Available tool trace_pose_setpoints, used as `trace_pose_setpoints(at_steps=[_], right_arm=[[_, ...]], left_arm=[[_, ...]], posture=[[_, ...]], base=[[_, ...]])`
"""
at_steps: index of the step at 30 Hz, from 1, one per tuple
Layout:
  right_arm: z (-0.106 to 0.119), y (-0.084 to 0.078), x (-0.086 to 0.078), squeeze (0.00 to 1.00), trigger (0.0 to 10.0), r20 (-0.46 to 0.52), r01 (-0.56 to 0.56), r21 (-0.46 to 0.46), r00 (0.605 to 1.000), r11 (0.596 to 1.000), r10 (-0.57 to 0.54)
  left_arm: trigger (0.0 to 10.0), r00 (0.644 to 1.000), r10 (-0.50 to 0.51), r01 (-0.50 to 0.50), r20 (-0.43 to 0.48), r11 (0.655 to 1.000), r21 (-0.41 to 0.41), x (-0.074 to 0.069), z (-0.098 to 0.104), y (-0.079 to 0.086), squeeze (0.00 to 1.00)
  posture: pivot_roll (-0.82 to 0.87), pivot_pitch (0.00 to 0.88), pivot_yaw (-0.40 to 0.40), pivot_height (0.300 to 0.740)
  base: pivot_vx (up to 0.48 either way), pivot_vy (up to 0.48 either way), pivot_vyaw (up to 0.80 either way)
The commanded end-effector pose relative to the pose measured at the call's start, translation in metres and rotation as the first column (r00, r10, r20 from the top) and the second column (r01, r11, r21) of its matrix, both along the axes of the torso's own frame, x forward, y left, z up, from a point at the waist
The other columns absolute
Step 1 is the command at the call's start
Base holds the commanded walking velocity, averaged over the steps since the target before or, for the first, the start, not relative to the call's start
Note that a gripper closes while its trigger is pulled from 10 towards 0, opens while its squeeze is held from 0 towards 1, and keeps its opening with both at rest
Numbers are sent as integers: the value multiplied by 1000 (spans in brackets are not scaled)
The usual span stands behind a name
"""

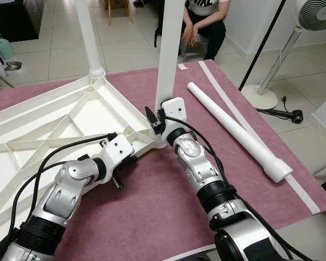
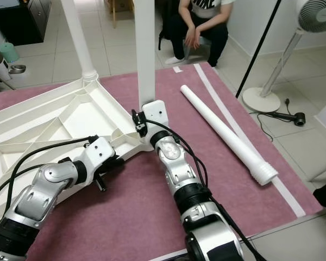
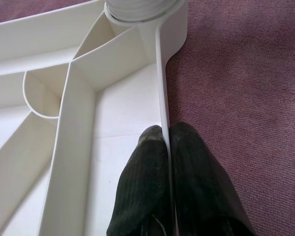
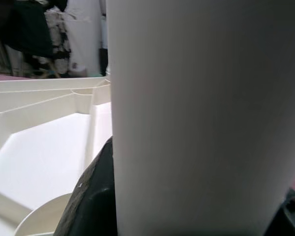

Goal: Building children table

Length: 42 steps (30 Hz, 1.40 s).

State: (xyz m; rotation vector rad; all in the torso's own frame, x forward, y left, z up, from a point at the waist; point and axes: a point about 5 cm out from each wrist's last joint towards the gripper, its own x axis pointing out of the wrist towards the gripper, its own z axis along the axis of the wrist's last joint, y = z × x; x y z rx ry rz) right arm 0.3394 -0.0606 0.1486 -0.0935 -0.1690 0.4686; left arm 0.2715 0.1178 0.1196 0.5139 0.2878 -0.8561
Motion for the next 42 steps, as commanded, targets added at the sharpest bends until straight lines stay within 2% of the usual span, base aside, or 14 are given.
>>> trace_pose_setpoints(at_steps=[1, 7, 11, 14, 16, 18, 21, 23, 24, 29, 33, 38, 41, 42], right_arm=[[-19, -7, -9, 0, 10000, -90, -94, 1, 991, 996, 94], [-22, -17, -10, 0, 10000, -95, -99, 2, 991, 995, 98], [-22, -18, -10, 0, 10000, -97, -95, 2, 991, 995, 95], [-28, -19, -14, 0, 10000, -129, -145, 32, 981, 989, 148], [-30, -20, -13, 0, 10000, -140, -128, 27, 981, 991, 130], [-33, -23, -9, 0, 10000, -160, -40, -10, 986, 999, 38], [-35, -24, -8, 0, 10000, -167, -2, -23, 986, 1000, -1], [-39, -21, -6, 0, 10000, -174, 83, -53, 981, 995, -91], [-39, -21, -6, 0, 10000, -174, 83, -53, 981, 995, -91], [-40, -11, -3, 0, 10000, -130, 245, -128, 957, 961, -261], [-41, -12, -3, 0, 10000, -136, 334, -115, 927, 935, -348], [-42, -11, -5, 0, 10000, -136, 376, -95, 912, 922, -387], [-40, -6, -8, 0, 10000, -130, 391, -52, 910, 919, -395], [-40, -5, -8, 0, 10000, -131, 398, -38, 908, 917, -399]], left_arm=[[10000, 996, 68, -68, 60, 998, 10, 5, 7, 9, 0], [10000, 996, 67, -68, 61, 998, 12, 5, 7, 10, 0], [10000, 996, 67, -68, 60, 998, 12, 5, 7, 10, 0], [10000, 996, 66, -67, 62, 998, 13, 5, 7, 10, 0], [10000, 996, 66, -67, 63, 998, 14, 5, 8, 10, 0], [10000, 996, 64, -65, 63, 998, 14, 5, 8, 10, 0], [10000, 996, 64, -65, 63, 998, 14, 5, 8, 9, 0], [10000, 996, 63, -64, 64, 998, 10, 6, 8, 8, 0], [10000, 996, 63, -64, 64, 998, 10, 6, 8, 8, 0], [10000, 995, 54, -52, 84, 998, -33, 8, 18, 1, 0], [10000, 993, 46, -40, 104, 998, -55, 8, 24, -2, 0], [10000, 989, 42, -32, 139, 997, -74, 9, 32, -5, 0], [10000, 985, 43, -28, 170, 996, -88, 10, 40, -7, 0], [10000, 983, 42, -26, 178, 995, -92, 10, 42, -7, 686]], posture=[[80, 2, 33, 740], [78, 1, 34, 740], [78, 0, 36, 740], [80, 0, 39, 740], [80, 0, 39, 740], [77, 0, 37, 740], [77, 0, 37, 740], [75, 0, 34, 740], [75, 0, 34, 740], [79, 0, 29, 740], [80, 0, 25, 740], [82, 0, 25, 740], [82, 0, 25, 740], [78, 0, 27, 740]], base=[[0, 0, 0], [0, 0, 0], [0, 0, 0], [0, 0, 0], [0, 0, 0], [0, 0, 0], [0, 0, 0], [0, 0, 0], [0, 0, 0], [0, 0, 0], [0, 0, 0], [0, 0, 0], [0, 0, 0], [0, 0, 0]])
